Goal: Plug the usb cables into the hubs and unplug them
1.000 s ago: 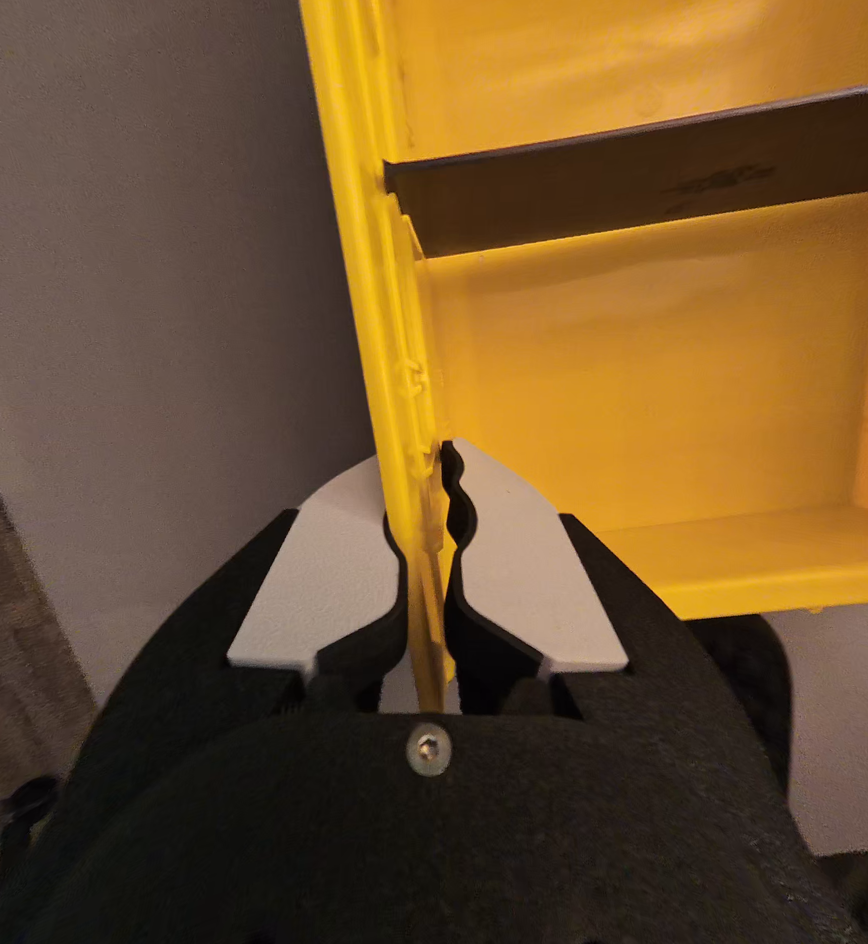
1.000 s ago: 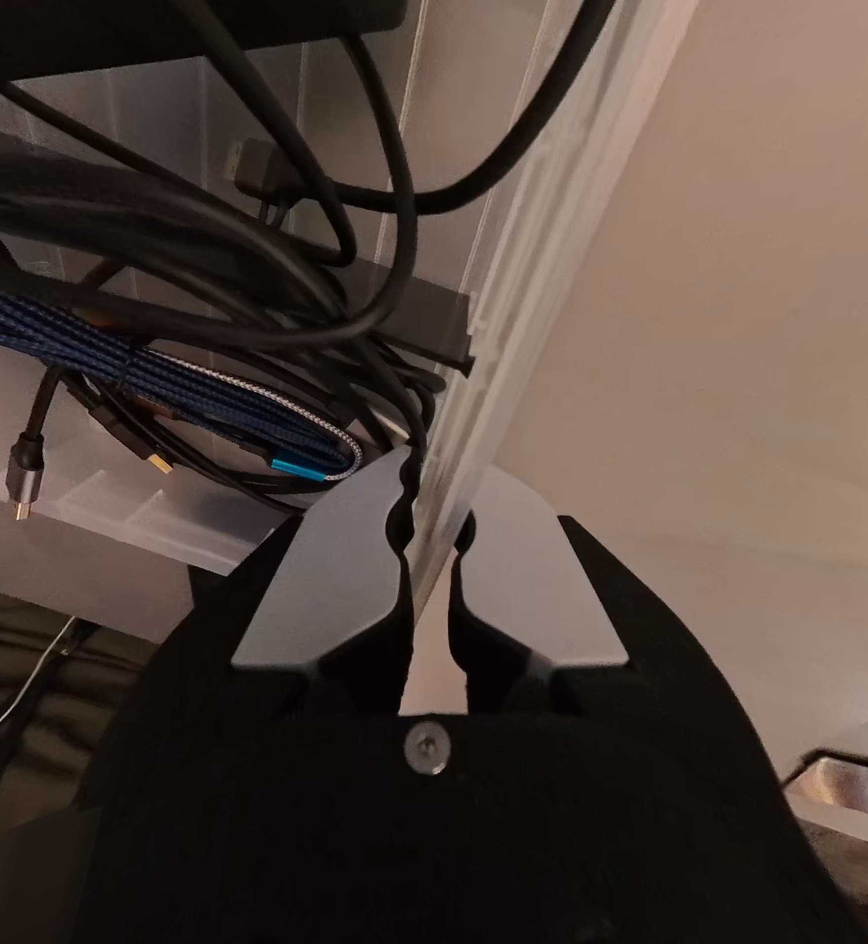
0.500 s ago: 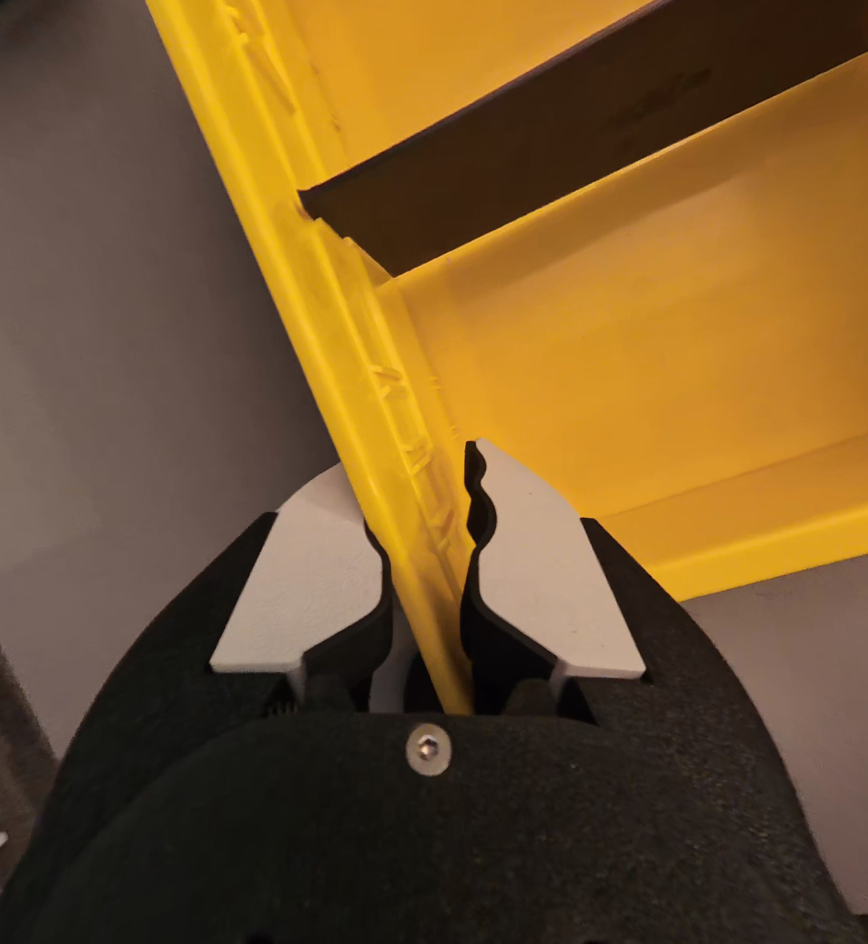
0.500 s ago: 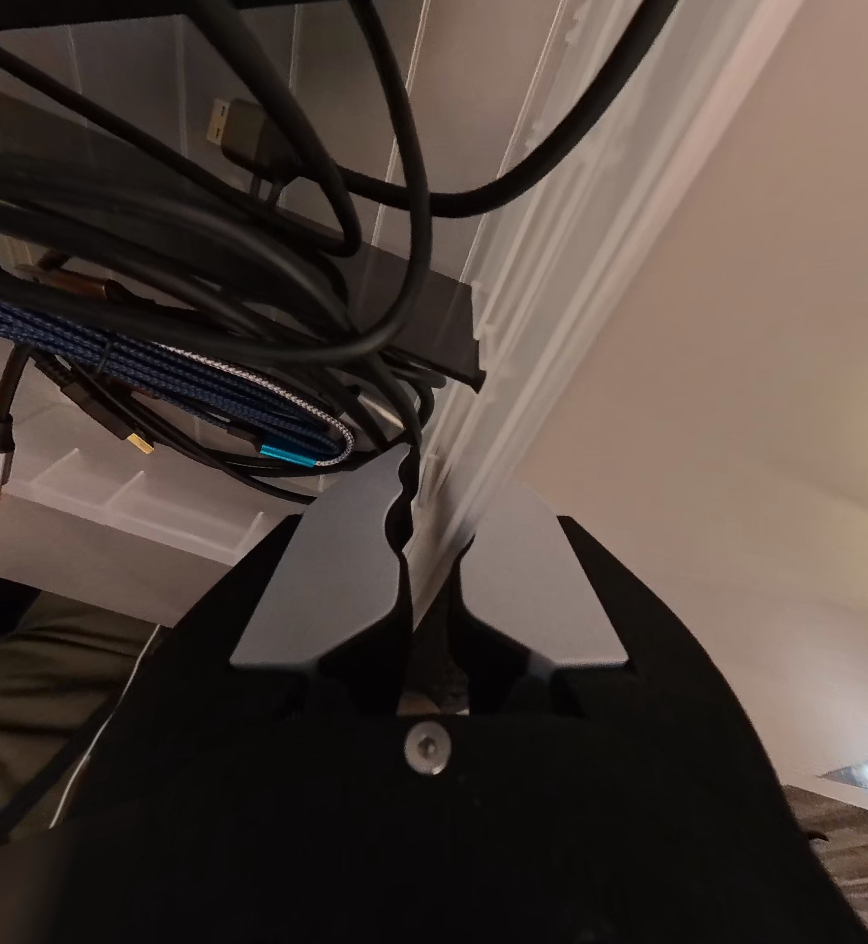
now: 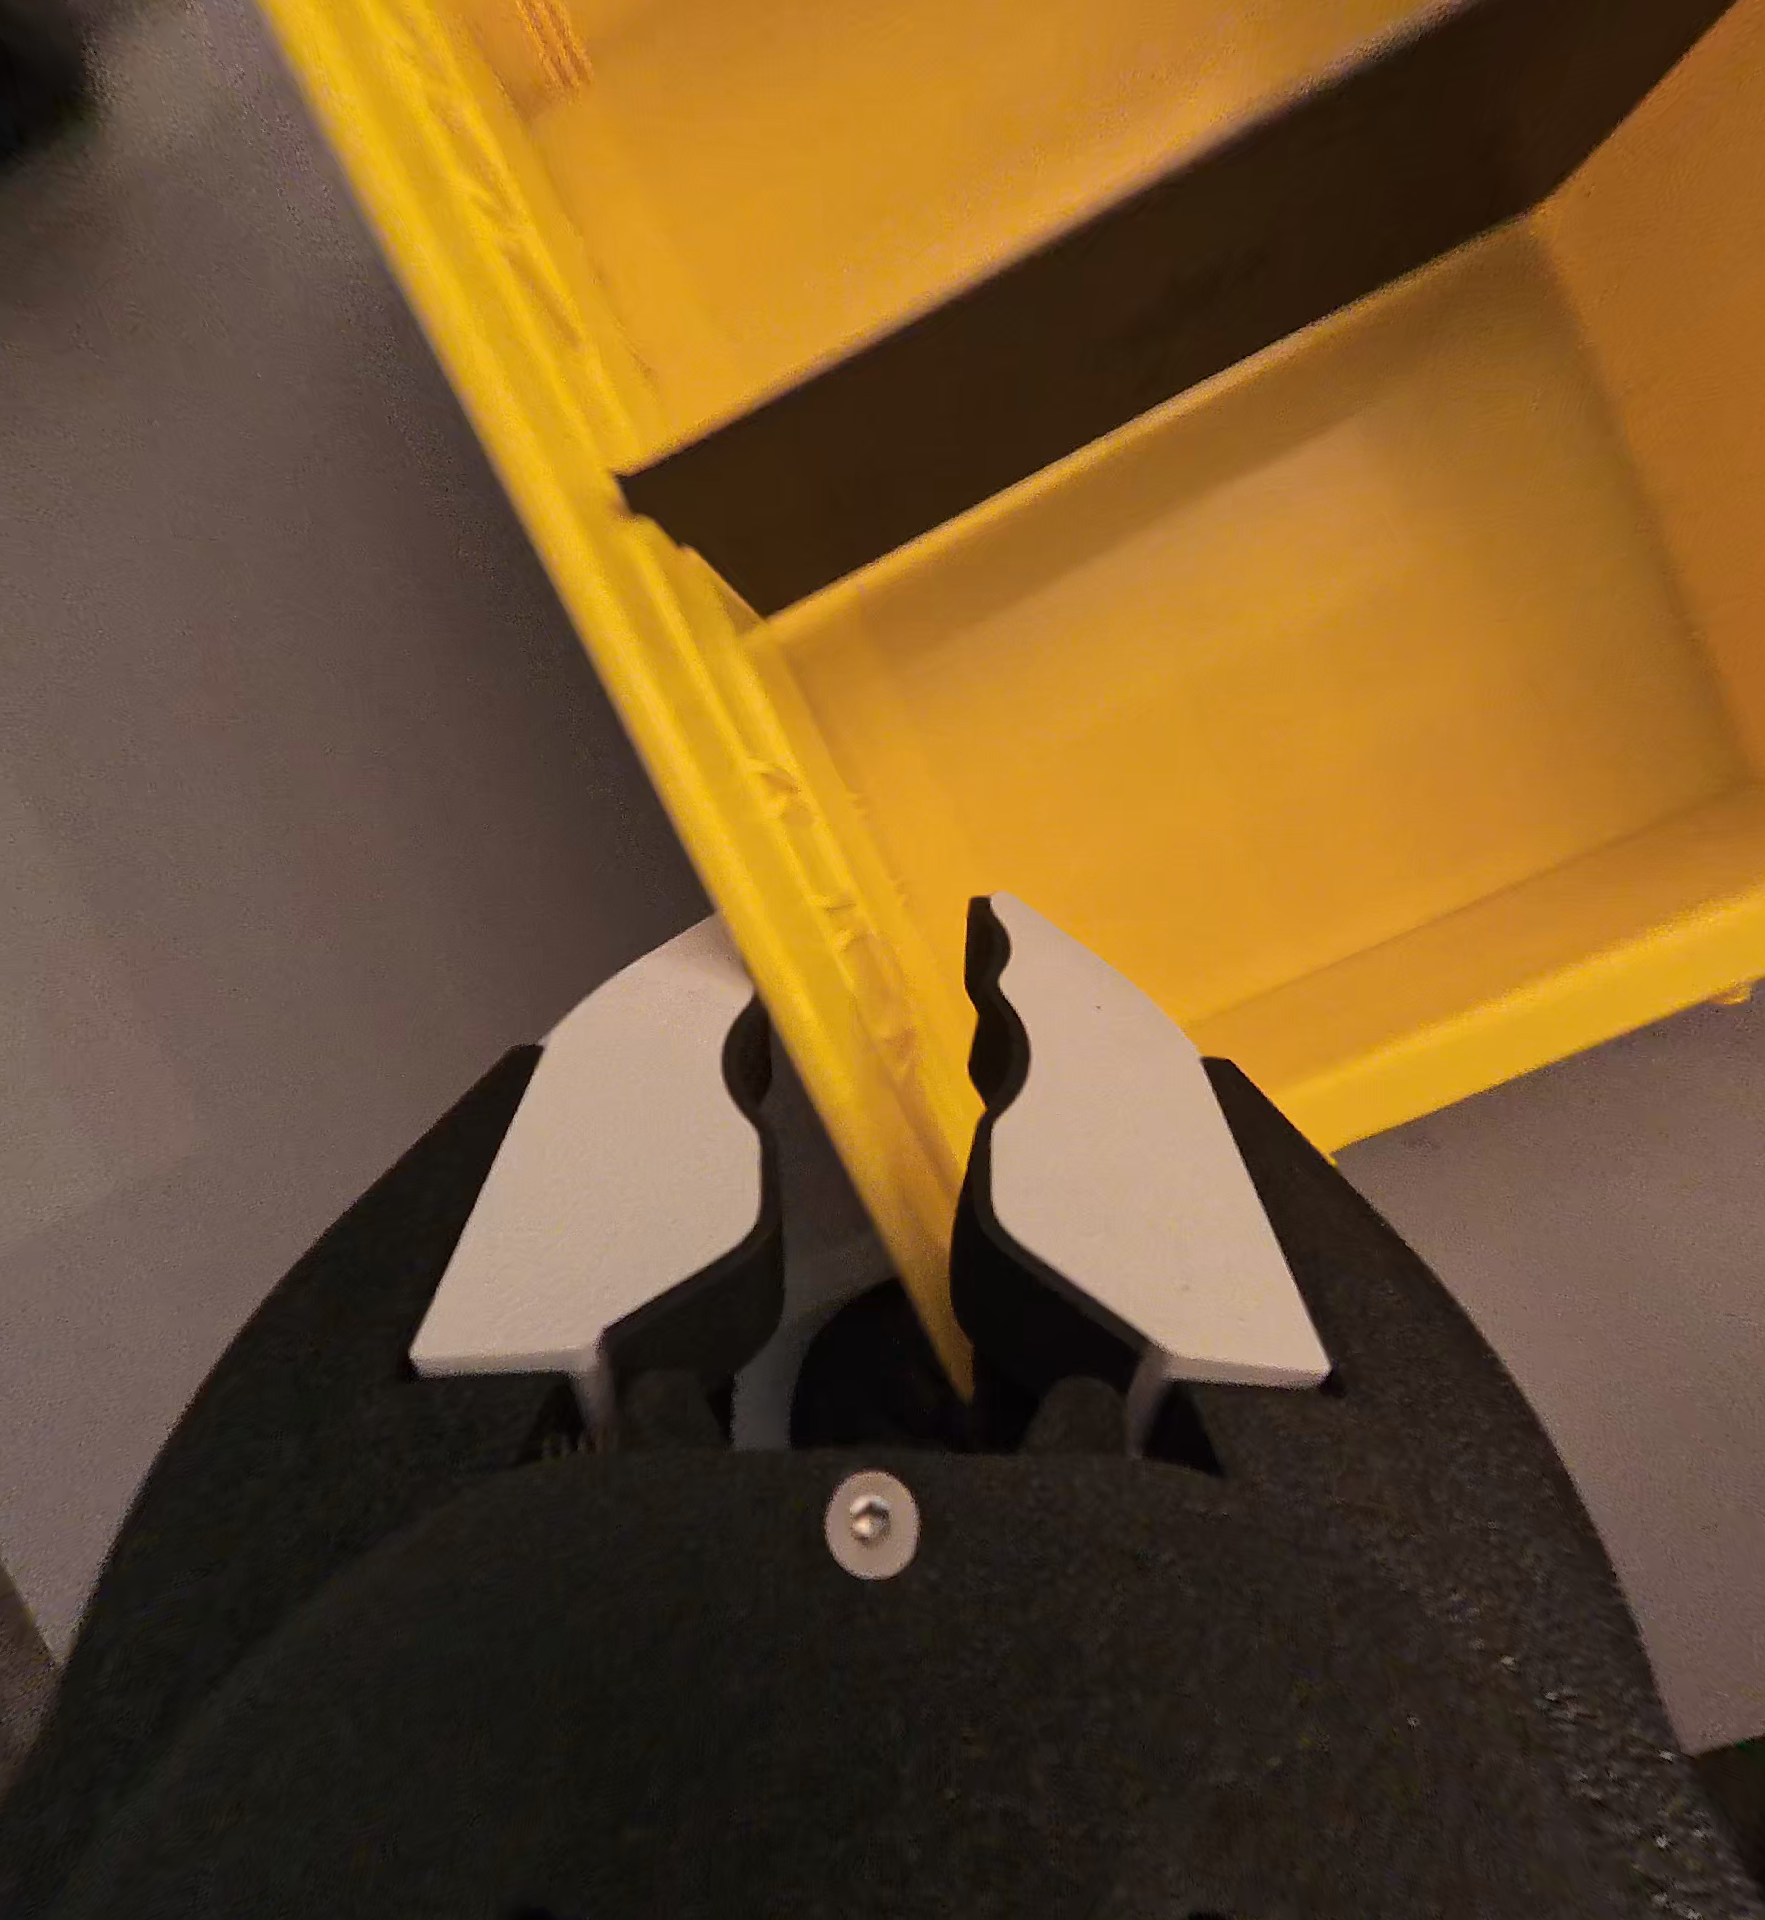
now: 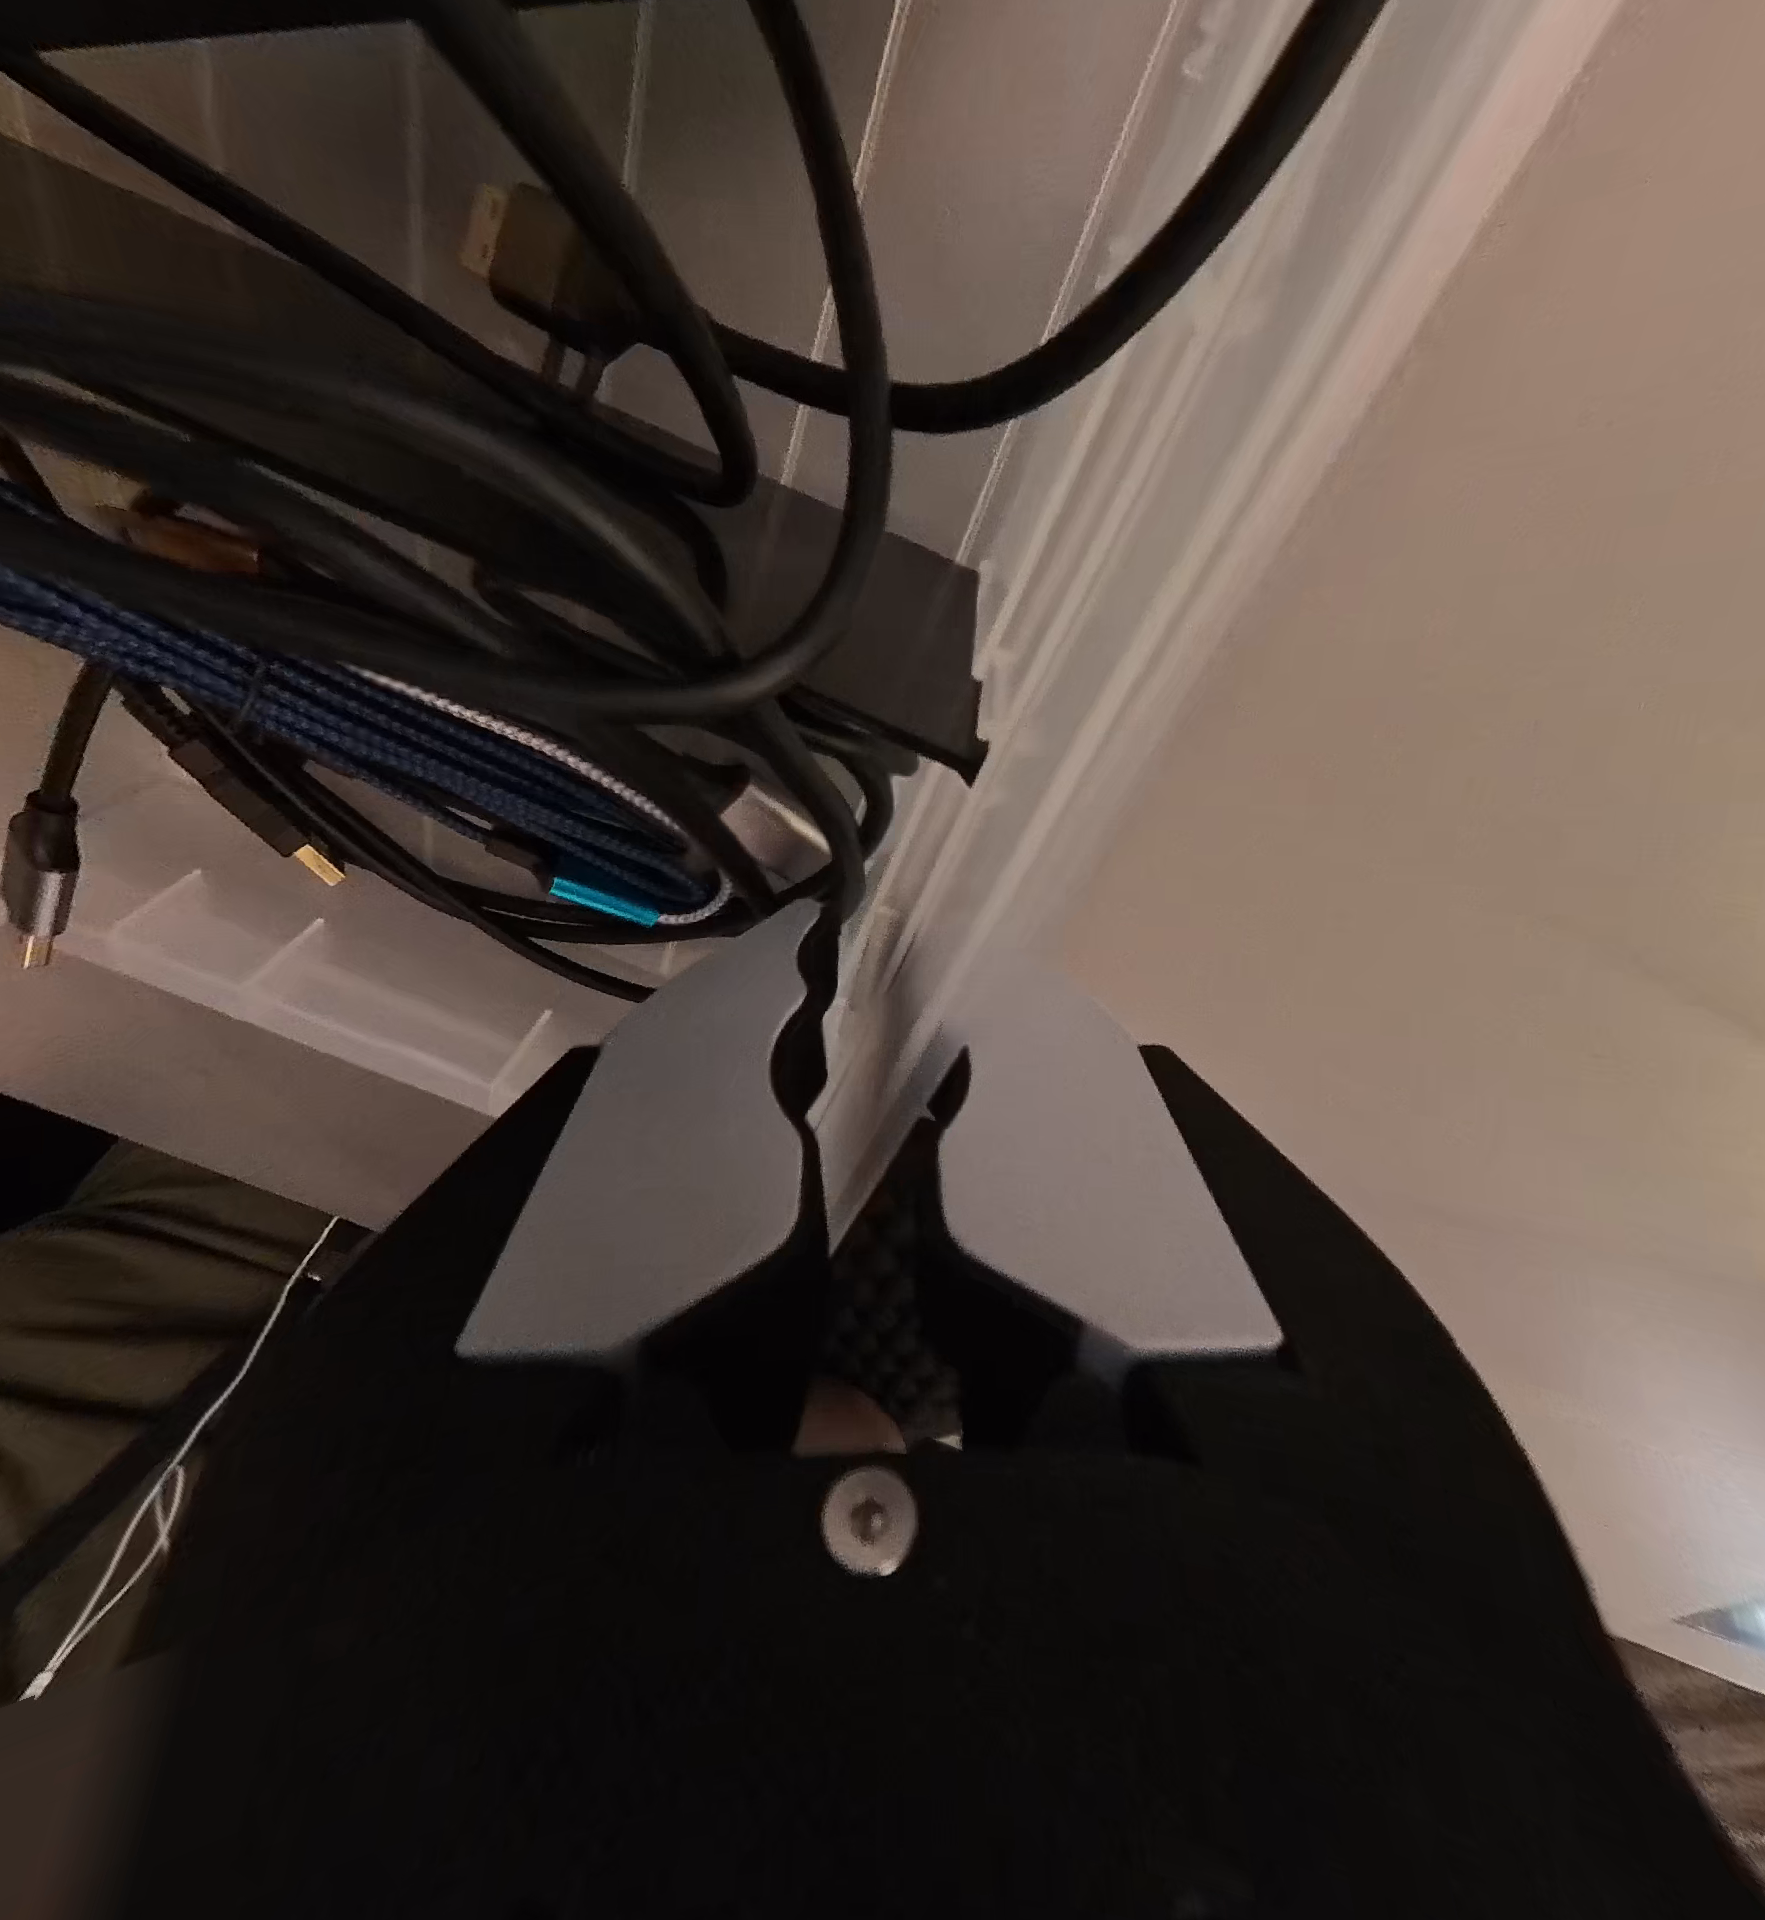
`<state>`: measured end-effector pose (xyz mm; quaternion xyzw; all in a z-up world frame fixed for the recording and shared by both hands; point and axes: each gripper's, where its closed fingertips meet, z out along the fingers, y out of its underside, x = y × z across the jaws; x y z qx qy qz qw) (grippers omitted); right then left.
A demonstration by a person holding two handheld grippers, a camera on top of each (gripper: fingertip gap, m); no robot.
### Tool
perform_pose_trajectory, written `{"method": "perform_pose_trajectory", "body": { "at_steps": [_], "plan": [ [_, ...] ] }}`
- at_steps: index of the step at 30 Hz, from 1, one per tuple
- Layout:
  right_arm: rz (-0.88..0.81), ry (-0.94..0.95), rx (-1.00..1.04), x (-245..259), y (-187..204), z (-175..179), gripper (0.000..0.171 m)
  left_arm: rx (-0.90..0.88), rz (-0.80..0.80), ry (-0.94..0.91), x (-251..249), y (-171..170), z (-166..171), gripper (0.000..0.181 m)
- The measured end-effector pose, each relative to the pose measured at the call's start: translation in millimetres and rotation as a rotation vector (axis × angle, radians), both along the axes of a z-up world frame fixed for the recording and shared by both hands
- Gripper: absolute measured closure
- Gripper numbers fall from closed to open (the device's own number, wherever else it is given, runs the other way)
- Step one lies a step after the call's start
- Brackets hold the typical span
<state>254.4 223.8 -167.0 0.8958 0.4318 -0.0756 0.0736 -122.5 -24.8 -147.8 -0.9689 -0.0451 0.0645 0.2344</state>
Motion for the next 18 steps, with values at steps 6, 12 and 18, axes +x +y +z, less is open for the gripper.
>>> {"method": "perform_pose_trajectory", "body": {
  "at_steps": [6, 12, 18],
  "plan": [
    [-0.032, 0.13, 0.03, 6.8, 4.2, 31.8, 0.151, 0.356, 0.011, 0.055, -6.1, -7.1, 115.9, 0.132],
    [-0.085, 0.341, 0.275, 8.0, 8.7, 102.8, 0.154, 0.569, -0.003, 0.26, -5.9, -13.0, 235.9, 0.129],
    [0.085, 0.879, 0.581, -49.1, -37.7, 213.9, 0.153, 0.728, -0.03, 0.374, 0.3, -8.2, 260.7, 0.131]
  ]
}}
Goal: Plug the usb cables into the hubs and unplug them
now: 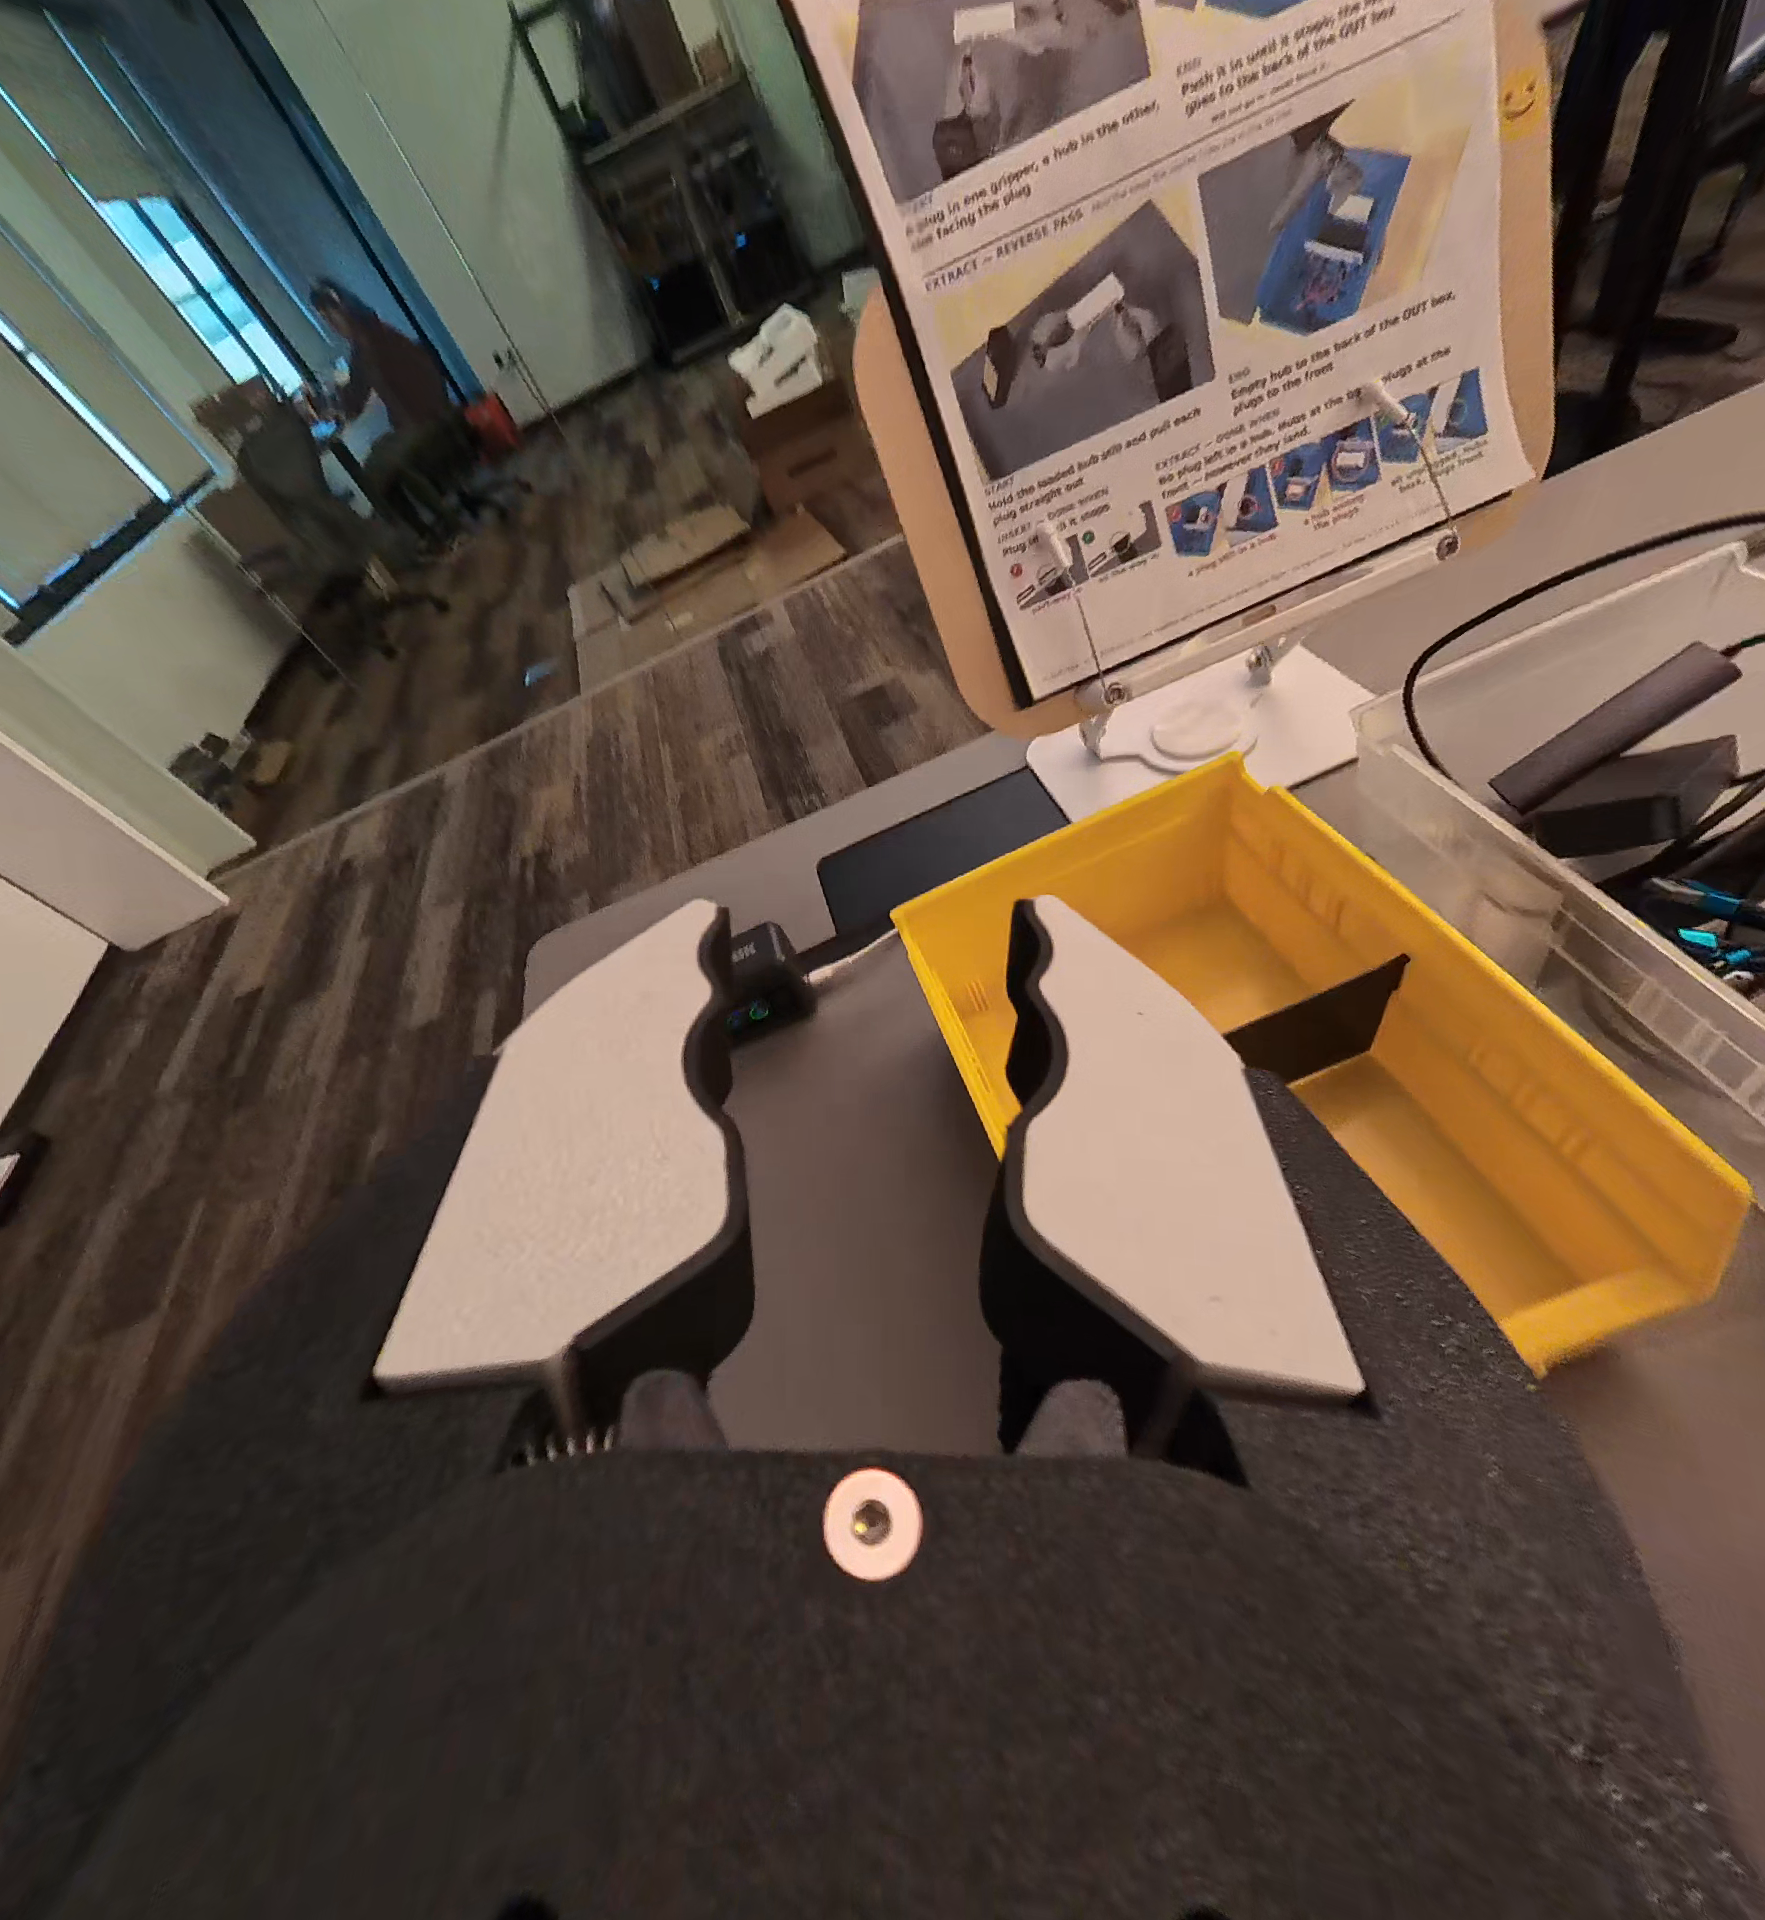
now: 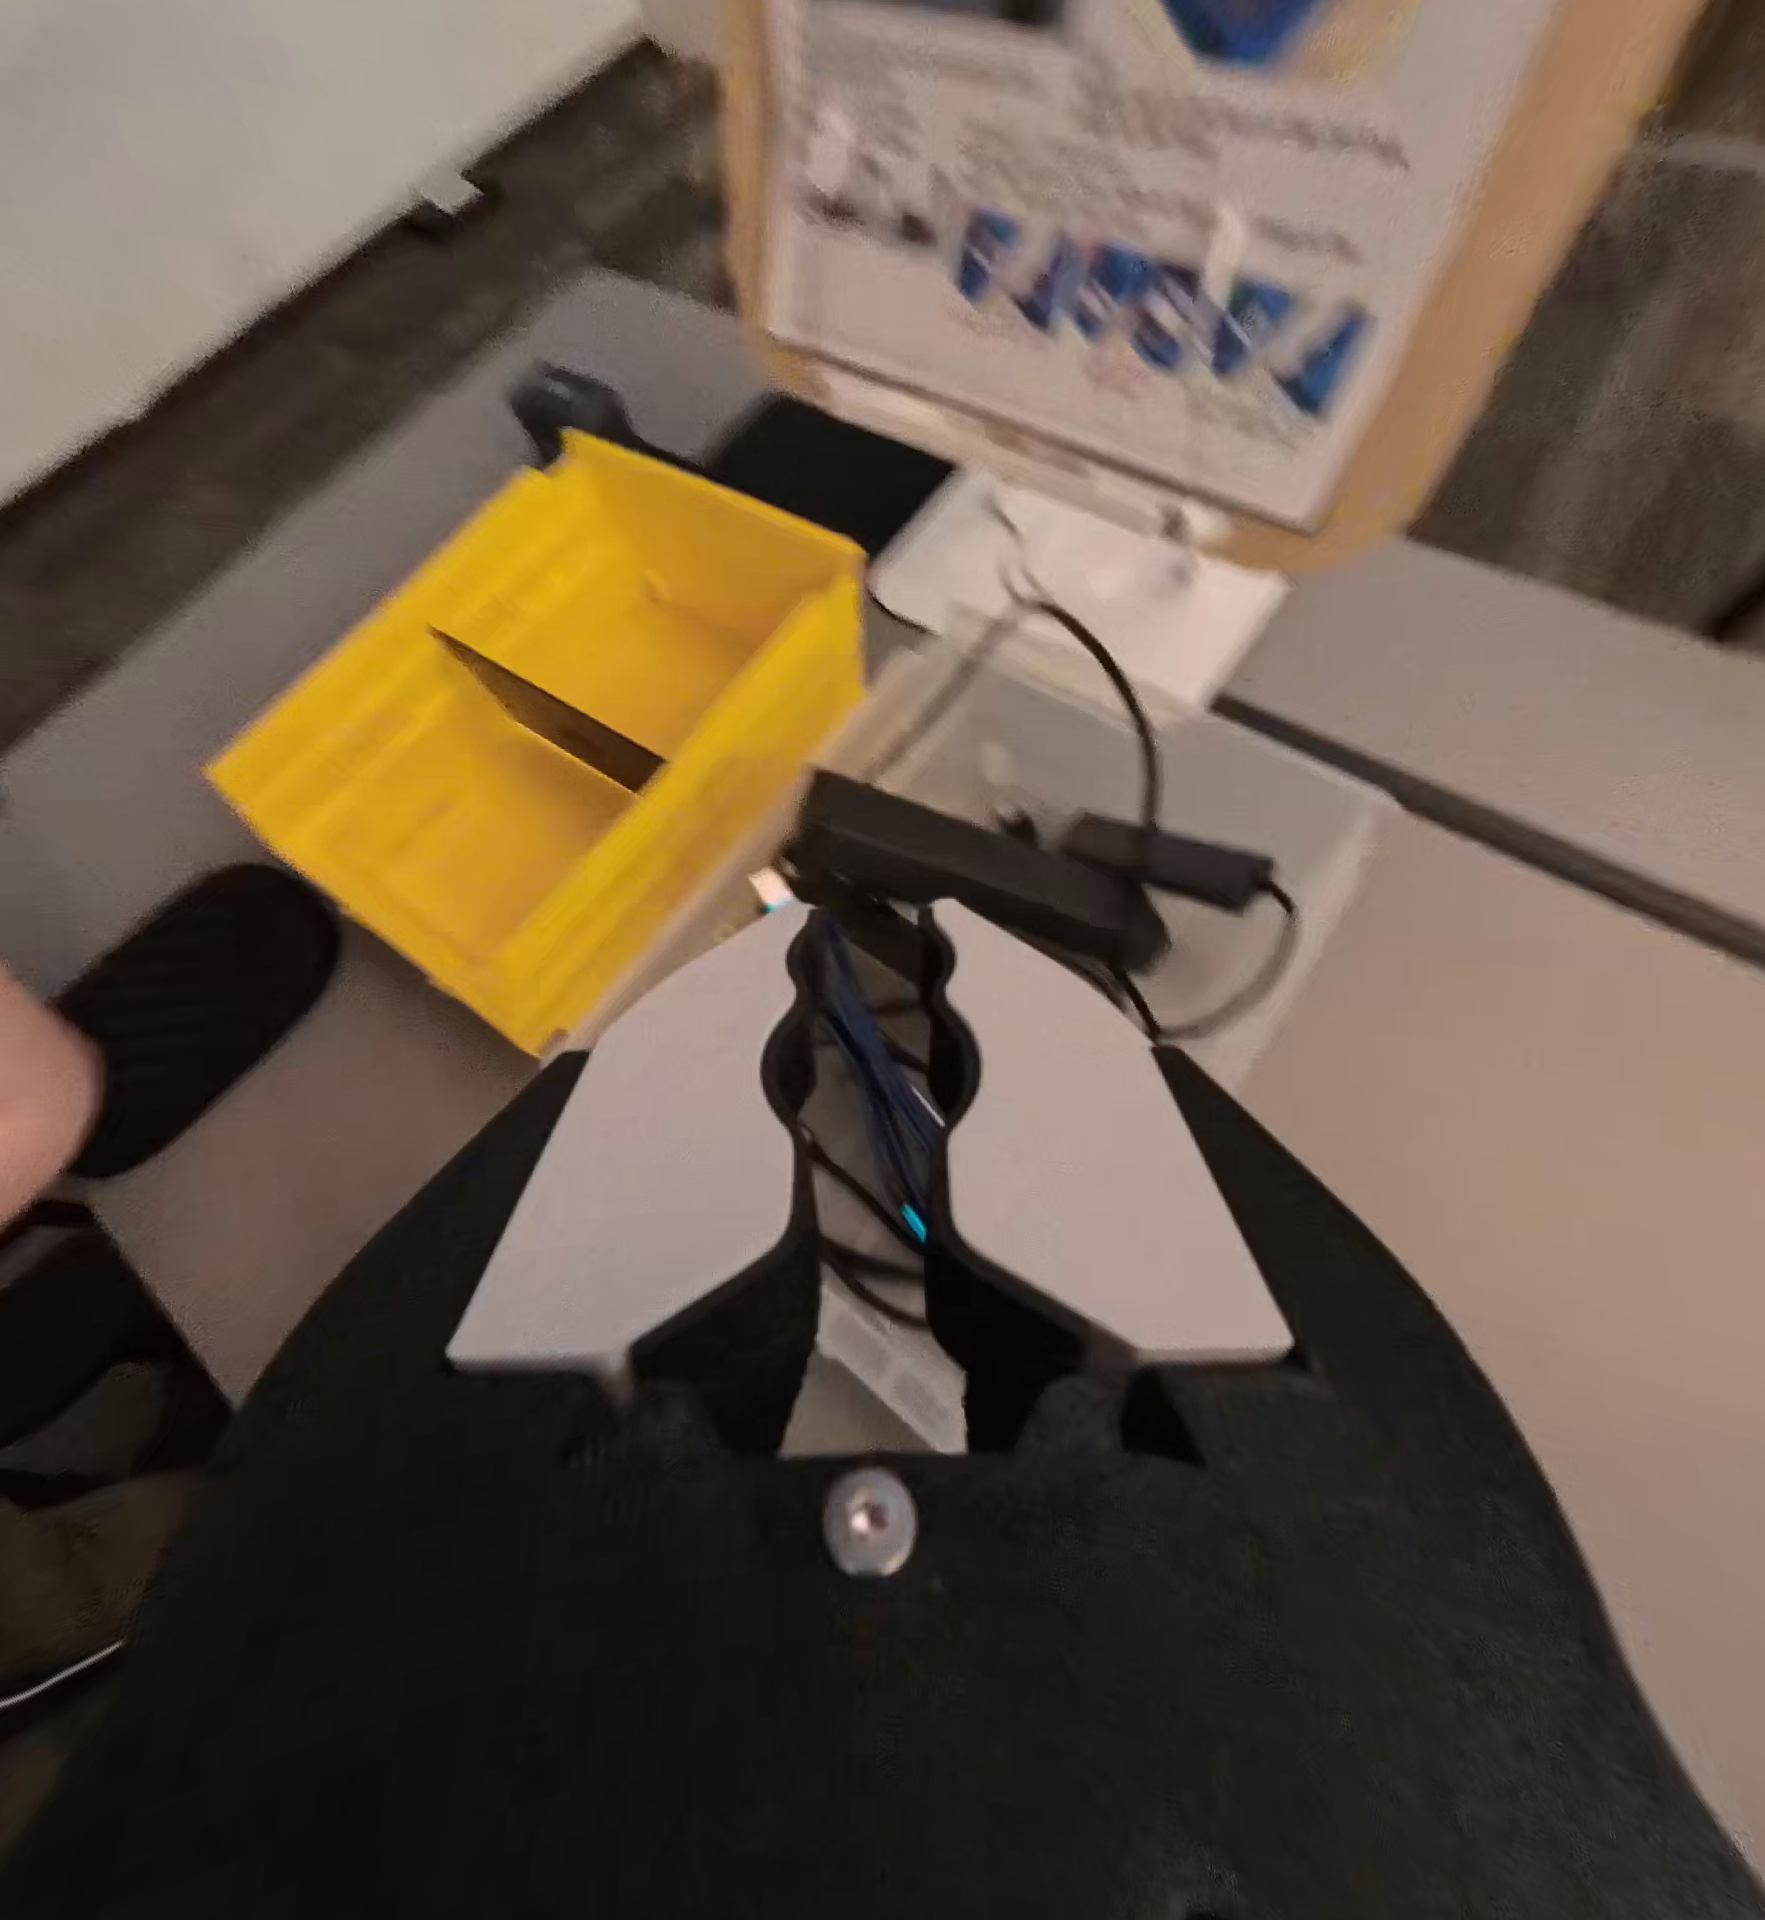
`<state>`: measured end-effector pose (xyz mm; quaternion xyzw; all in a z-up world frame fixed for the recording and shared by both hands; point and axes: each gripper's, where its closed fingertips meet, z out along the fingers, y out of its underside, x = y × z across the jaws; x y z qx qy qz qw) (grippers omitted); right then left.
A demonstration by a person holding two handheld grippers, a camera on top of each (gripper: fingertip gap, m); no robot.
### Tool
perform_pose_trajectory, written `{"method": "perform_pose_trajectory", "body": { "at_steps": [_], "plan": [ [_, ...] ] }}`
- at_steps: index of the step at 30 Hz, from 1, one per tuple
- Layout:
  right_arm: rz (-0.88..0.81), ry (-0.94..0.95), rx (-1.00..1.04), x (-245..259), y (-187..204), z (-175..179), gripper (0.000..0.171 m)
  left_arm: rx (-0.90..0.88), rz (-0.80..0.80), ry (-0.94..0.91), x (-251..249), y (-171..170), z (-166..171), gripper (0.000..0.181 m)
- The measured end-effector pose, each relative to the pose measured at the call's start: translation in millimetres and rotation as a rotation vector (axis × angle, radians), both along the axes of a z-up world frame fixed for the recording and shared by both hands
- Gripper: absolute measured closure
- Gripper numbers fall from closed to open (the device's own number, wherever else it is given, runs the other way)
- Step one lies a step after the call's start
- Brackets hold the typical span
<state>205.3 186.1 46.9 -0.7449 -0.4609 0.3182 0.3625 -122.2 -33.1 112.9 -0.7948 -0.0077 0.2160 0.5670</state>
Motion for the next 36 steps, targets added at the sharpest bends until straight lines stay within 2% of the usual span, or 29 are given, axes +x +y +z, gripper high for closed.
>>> {"method": "perform_pose_trajectory", "body": {
  "at_steps": [2, 3, 5, 8, 11, 14, 19, 29, 36],
  "plan": [
    [0.177, 0.182, 0.047, -28.6, -40.3, 17.1, 0.134, 0.026, -0.049, 0.002, -0.2, 1.5, -10.6, 0.136],
    [0.248, 0.23, 0.064, -42.7, -57.5, 15.0, 0.132, 0.001, -0.071, -0.008, -1.8, 2.5, -14.7, 0.135],
    [0.338, 0.185, -0.012, -70.7, -86.6, -9.1, 0.131, 0.022, -0.065, -0.06, -10.4, 2.7, -14.9, 0.134],
    [0.314, 0.115, -0.124, -113.6, -107.6, -46.2, 0.134, -0.002, -0.09, -0.051, -17.8, -1.4, -21.3, 0.133],
    [0.218, -0.016, -0.096, -145.4, -107.1, -80.0, 0.137, 0.037, -0.099, -0.084, -27.0, -8.3, -18.3, 0.132],
    [0.105, -0.199, -0.078, -162.1, -96.1, -111.0, 0.139, 0.095, -0.174, -0.141, -29.6, -9.7, -15.4, 0.136],
    [-0.024, -0.354, -0.12, -175.8, -83.3, -139.2, 0.144, 0.099, -0.14, -0.149, -47.7, -18.9, -19.1, 0.137],
    [-0.17, -0.52, -0.167, -179.8, -69.3, -151.7, 0.141, 0.194, -0.232, -0.214, -46.4, -39.0, -9.4, 0.138],
    [-0.19, -0.63, -0.2, -181.7, -65.3, -170.3, 0.14, 0.192, -0.246, -0.213, -43.7, -40.1, -9.5, 0.138]
  ]
}}
